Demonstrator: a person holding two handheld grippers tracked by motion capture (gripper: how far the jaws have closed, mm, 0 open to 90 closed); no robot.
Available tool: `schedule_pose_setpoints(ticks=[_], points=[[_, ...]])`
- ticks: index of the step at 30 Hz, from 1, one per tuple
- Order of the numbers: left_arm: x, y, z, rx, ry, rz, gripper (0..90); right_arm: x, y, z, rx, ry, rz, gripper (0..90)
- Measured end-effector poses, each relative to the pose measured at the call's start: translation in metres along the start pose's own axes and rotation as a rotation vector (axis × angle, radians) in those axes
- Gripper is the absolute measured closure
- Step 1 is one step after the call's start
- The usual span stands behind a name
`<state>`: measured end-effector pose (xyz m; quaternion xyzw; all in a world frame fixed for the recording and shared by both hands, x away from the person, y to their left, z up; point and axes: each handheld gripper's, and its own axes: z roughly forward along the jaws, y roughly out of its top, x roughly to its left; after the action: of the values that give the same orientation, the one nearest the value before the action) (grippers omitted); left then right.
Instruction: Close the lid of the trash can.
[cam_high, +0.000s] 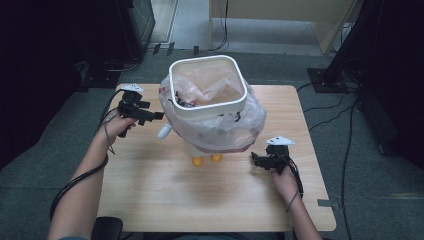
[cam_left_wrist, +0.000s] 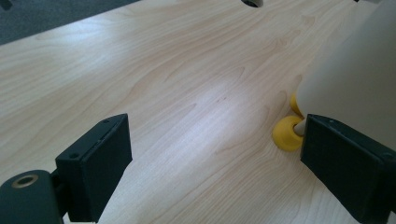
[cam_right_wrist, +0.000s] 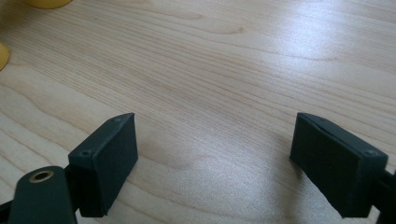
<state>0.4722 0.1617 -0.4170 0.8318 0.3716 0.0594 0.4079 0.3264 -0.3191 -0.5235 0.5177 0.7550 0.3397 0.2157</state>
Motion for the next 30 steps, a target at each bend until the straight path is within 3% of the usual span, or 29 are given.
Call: schedule_pose_setpoints(ticks=[15, 22, 30], points=[[-0.001, -0.031, 0.022, 0.014, -0.008, -0.007, 9.1, 0.000, 0.000, 0.000, 0.000, 0.000, 0.004, 14.7], [-0.003, -0.044, 0.031, 0.014, -0.013, 0.013, 9.1, 0.000, 0.000, 0.000, 0.000, 0.001, 0.004, 14.7], [-0.003, -0.059, 0.039, 0.008, -0.006, -0.004, 9.1, 0.000, 0.000, 0.000, 0.000, 0.001, 0.003, 14.7]])
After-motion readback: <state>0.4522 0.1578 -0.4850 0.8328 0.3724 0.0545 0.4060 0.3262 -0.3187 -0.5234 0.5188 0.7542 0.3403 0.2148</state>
